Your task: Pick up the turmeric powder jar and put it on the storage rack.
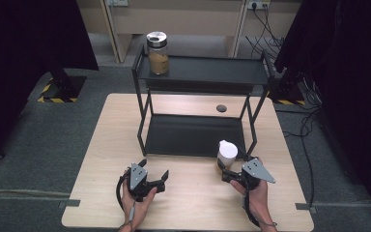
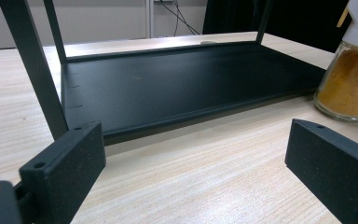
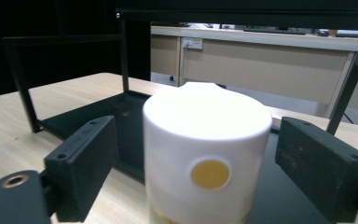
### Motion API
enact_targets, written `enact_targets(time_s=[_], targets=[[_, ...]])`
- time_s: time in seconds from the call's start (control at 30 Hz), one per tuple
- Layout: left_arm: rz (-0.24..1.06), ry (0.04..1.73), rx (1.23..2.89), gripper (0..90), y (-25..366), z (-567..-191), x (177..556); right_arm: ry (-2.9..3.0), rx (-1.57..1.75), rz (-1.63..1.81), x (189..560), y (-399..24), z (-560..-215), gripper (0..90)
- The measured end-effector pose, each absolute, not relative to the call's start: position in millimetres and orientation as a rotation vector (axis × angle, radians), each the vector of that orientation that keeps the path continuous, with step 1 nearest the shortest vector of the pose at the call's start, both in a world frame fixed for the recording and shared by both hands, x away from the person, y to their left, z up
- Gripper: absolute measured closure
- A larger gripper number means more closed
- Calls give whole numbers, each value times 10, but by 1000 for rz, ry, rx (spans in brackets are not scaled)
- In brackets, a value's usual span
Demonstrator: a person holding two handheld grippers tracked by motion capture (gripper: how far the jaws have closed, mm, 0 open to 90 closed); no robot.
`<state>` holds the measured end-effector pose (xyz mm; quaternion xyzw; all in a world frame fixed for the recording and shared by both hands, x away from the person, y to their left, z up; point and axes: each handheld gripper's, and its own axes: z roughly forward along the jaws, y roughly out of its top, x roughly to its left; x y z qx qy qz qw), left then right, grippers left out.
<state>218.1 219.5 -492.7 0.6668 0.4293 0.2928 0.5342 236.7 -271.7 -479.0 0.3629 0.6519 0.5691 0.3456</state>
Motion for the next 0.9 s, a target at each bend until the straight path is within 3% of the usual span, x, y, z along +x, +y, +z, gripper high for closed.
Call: enact_targets(time_s=[0.47, 0.9], targets=[[697, 1019, 1591, 40, 2194, -4928, 2186, 1686, 956, 1484, 2483, -2671, -4825, 303], [698, 1013, 1595, 40, 2192, -4928, 2190, 1673, 950, 1504, 2481, -2686, -4870, 308]])
